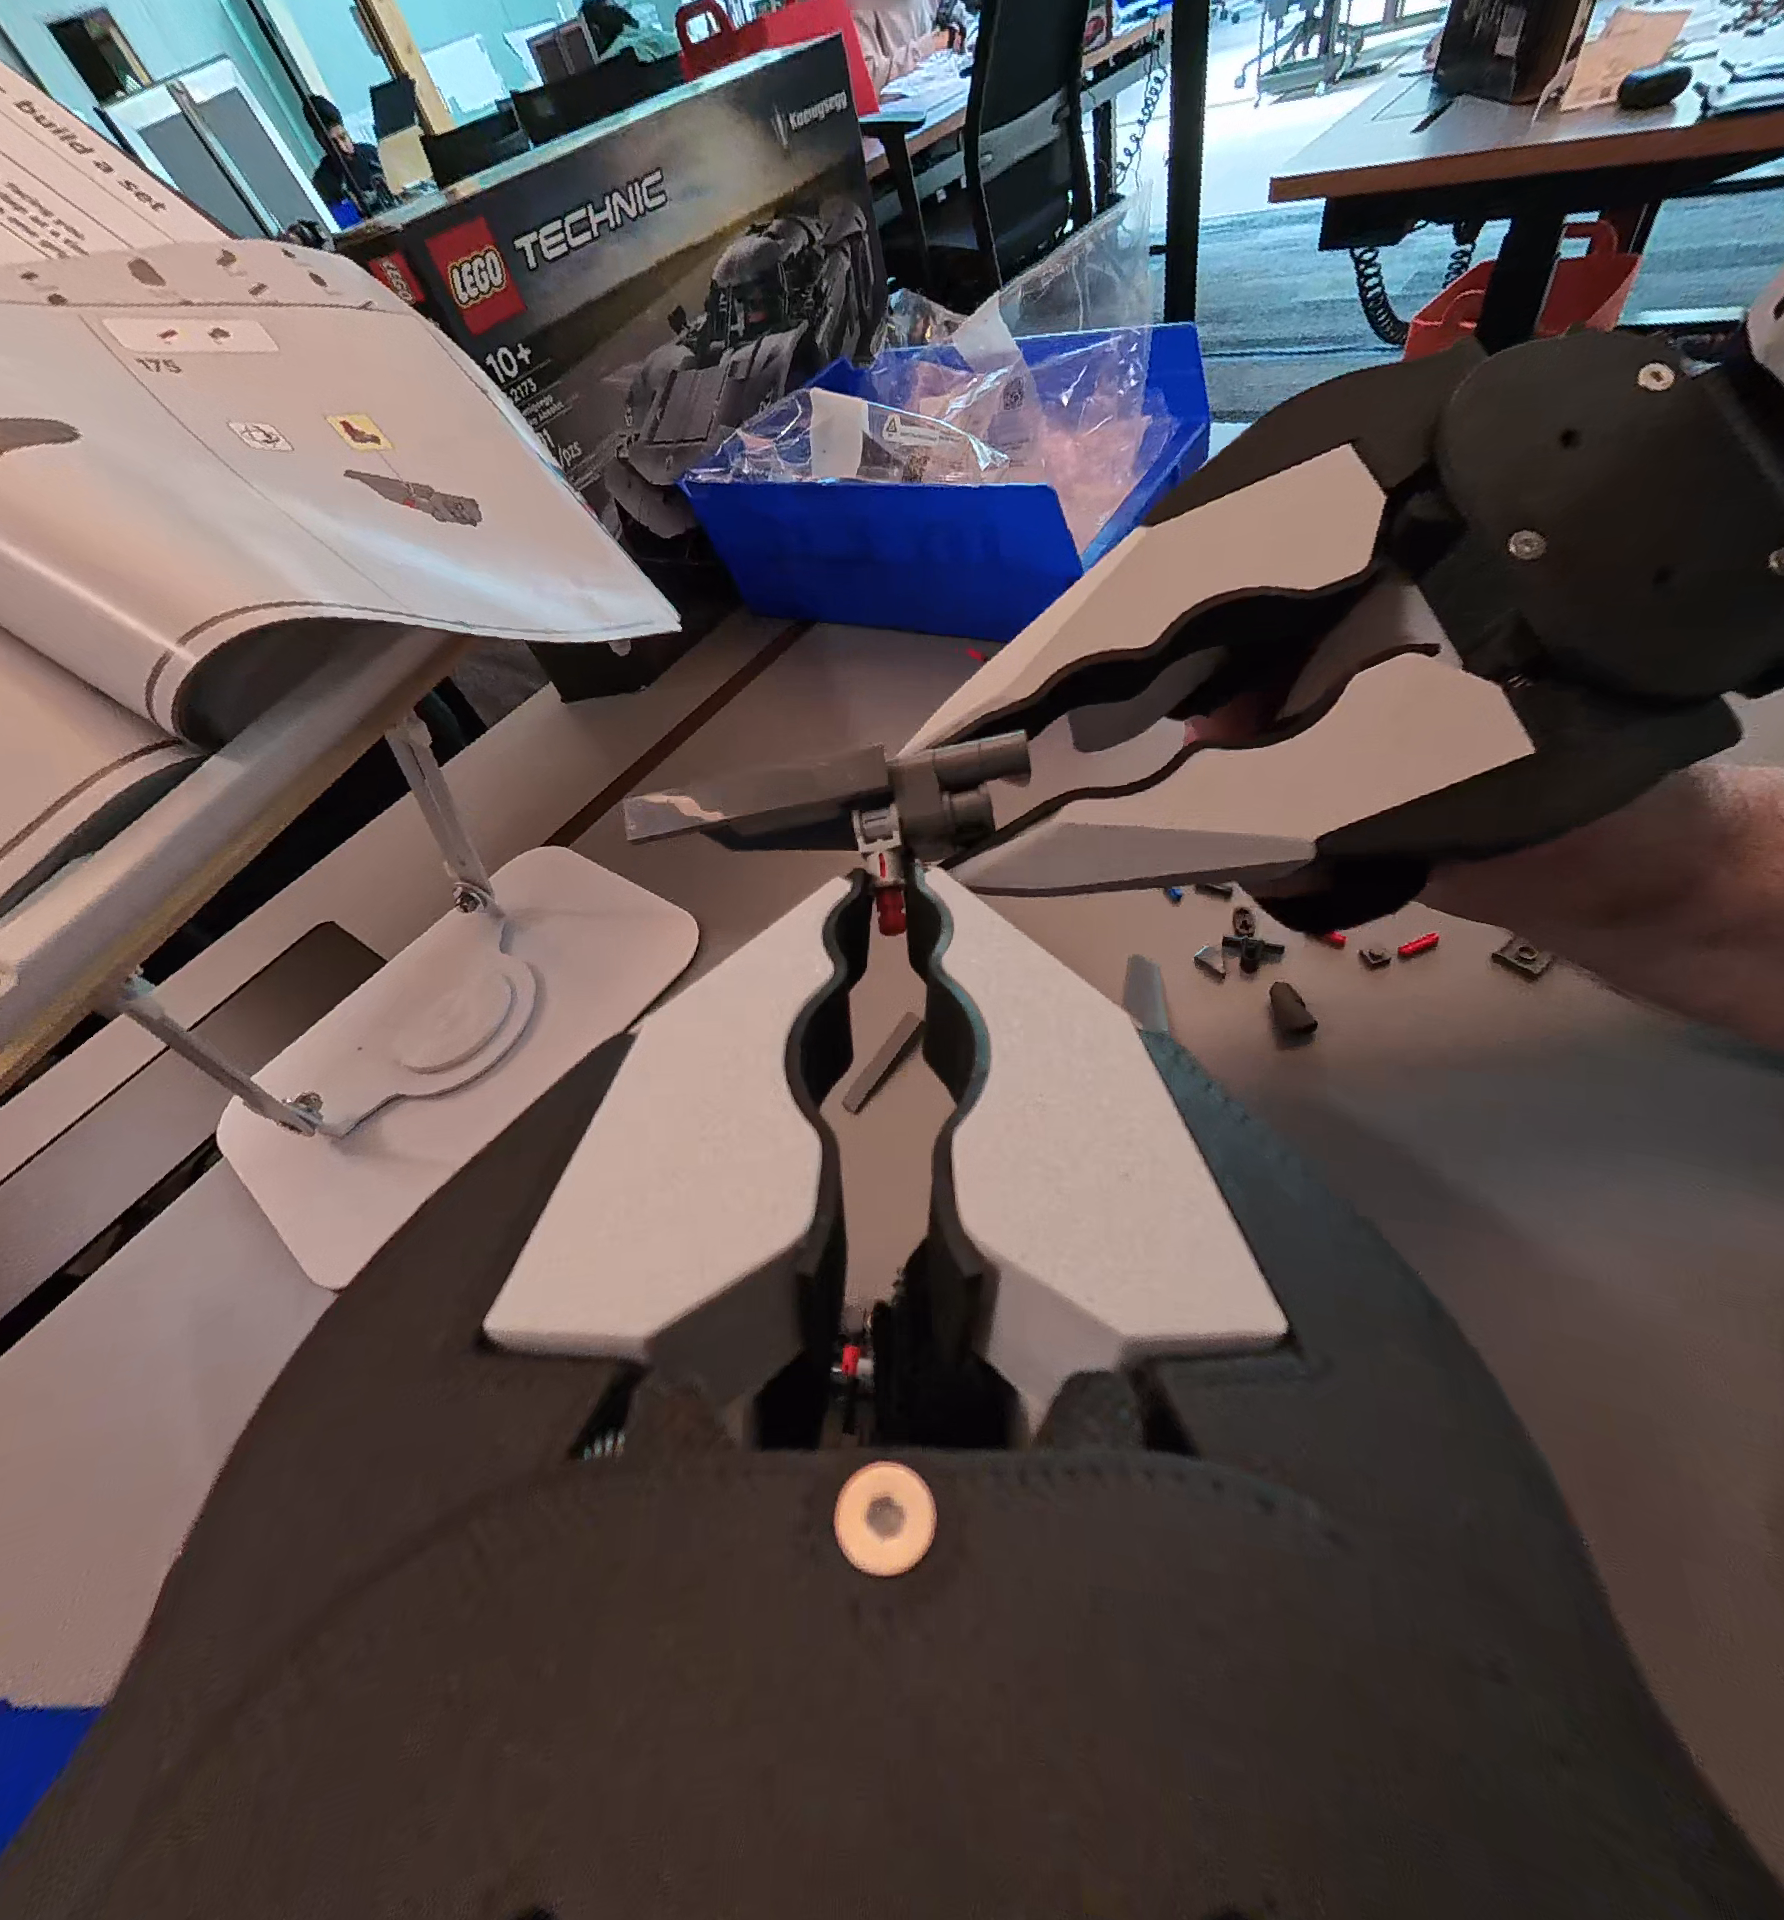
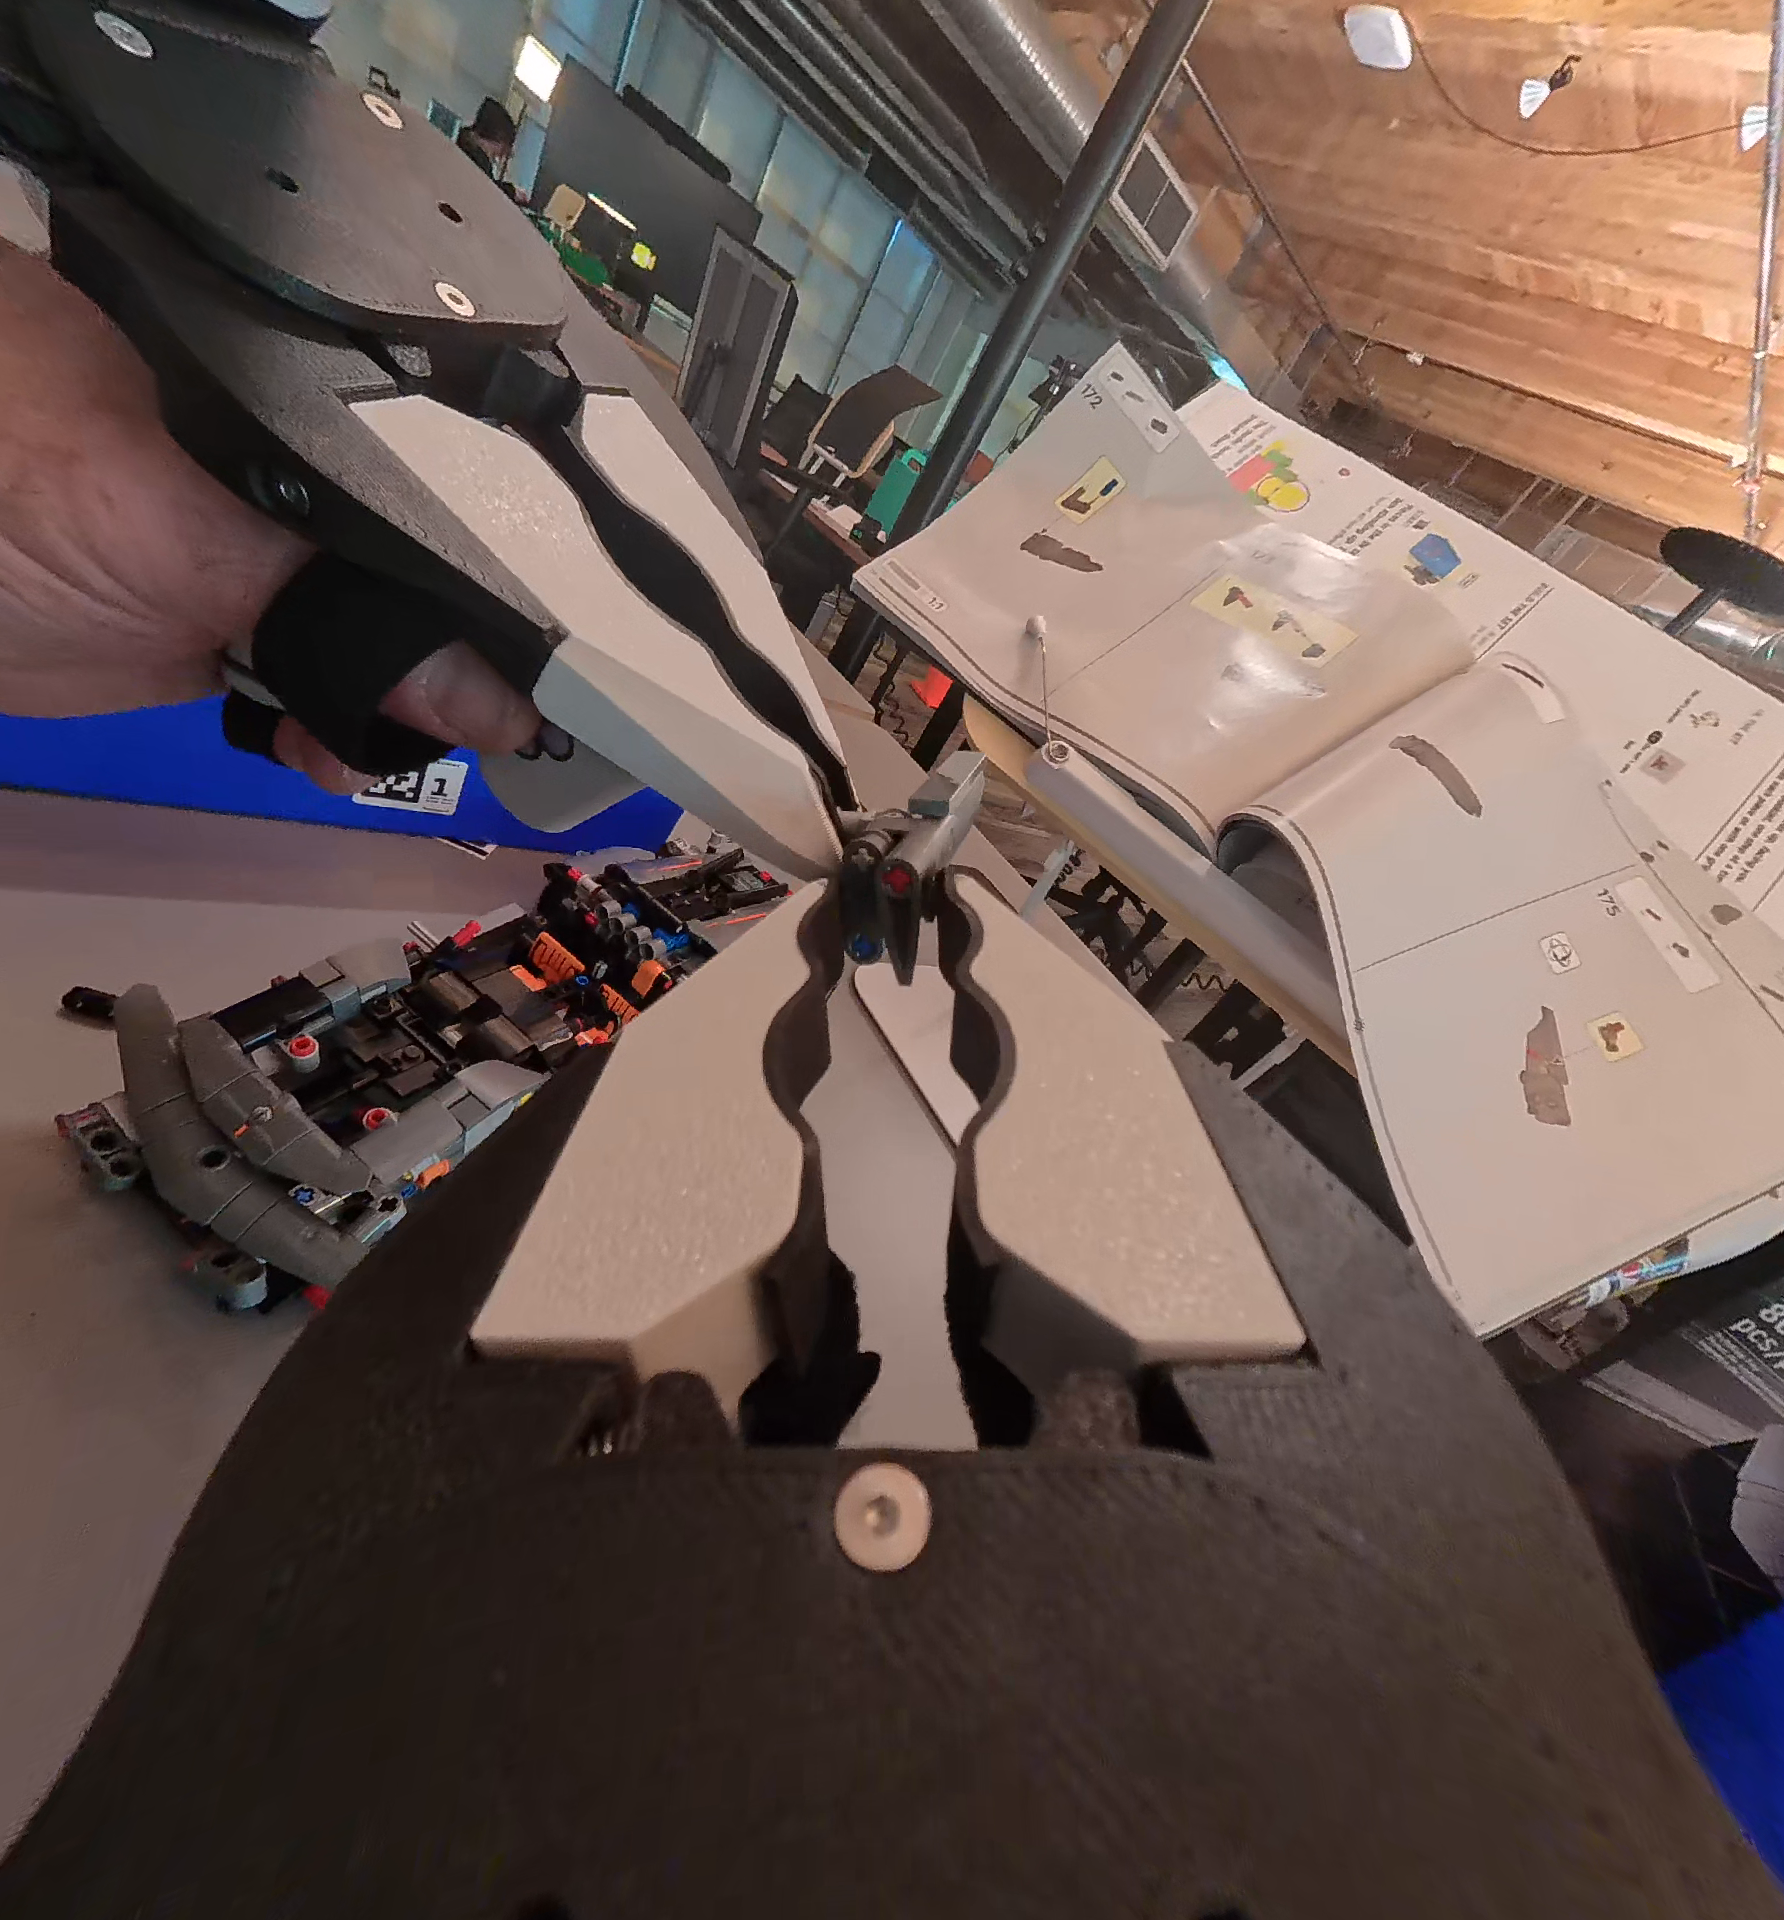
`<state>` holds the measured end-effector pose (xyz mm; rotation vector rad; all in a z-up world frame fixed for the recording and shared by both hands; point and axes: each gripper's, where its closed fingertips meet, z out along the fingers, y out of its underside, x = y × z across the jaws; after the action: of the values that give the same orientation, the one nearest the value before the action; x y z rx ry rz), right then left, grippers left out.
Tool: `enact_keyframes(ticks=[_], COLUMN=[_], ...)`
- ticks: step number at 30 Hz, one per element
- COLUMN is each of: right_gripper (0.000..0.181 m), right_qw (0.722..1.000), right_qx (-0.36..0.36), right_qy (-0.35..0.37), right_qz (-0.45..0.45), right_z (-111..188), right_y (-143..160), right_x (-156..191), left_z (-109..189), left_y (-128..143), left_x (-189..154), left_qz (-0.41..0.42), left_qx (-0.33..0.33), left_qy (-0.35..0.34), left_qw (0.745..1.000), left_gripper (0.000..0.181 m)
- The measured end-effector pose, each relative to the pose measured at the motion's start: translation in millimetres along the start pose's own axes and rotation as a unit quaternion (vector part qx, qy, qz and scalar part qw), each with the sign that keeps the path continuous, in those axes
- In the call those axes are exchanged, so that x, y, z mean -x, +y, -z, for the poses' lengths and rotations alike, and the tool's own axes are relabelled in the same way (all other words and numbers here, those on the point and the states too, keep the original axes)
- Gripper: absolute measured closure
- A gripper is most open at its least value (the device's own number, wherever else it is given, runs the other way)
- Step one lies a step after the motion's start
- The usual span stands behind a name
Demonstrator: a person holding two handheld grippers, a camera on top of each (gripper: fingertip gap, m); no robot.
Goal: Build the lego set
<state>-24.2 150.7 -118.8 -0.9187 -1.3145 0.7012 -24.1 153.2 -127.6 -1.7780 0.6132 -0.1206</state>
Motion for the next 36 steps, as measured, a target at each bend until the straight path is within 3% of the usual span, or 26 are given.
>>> enact_keyframes(ticks=[4, 8, 12, 15, 17, 20, 24, 26, 28, 30, 36], right_gripper=[0.166, 0.166, 0.166, 0.166, 0.166, 0.166, 0.166, 0.166, 0.166, 0.166, 0.166], right_qw=[1.0, 0.998, 0.991, 0.981, 0.976, 0.968, 0.966, 0.966, 0.966, 0.966, 0.966], right_qx=[-0.001, -0.018, -0.028, -0.04, -0.043, -0.046, -0.044, -0.042, -0.042, -0.044, -0.043], right_qy=[0.002, 0.007, 0.047, 0.063, 0.074, 0.091, 0.094, 0.093, 0.091, 0.087, 0.073], right_qz=[-0.031, -0.06, -0.122, -0.179, -0.199, -0.23, -0.239, -0.238, -0.237, -0.239, -0.244], right_z=[1, 5, 15, 21, 24, 28, 28, 27, 27, 26, 22], right_y=[2, 0, 9, 19, 25, 35, 41, 43, 44, 43, 45], right_x=[-5, -13, -42, -59, -67, -78, -81, -80, -80, -79, -75], left_z=[-4, -3, 11, 14, 1, -46, -120, -140, -149, -150, -145], left_y=[-4, -13, -38, -75, -96, -104, -64, -42, -25, -16, -6], left_x=[1, 5, 27, 57, 75, 97, 125, 146, 164, 174, 175], left_qz=[-0.003, -0.012, -0.031, -0.086, -0.165, -0.252, -0.352, -0.388, -0.399, -0.382, -0.351], left_qx=[-0.002, -0.012, -0.032, -0.032, -0.011, 0.032, 0.126, 0.173, 0.215, 0.23, 0.238], left_qy=[-0.003, -0.015, -0.048, -0.09, -0.12, -0.121, -0.102, -0.119, -0.13, -0.131, -0.102], left_qw=[1.0, 1.0, 0.998, 0.992, 0.979, 0.959, 0.922, 0.897, 0.882, 0.885, 0.9], left_gripper=[0.177, 0.162, 0.151, 0.149, 0.15, 0.141, 0.126, 0.128, 0.138, 0.154, 0.162])
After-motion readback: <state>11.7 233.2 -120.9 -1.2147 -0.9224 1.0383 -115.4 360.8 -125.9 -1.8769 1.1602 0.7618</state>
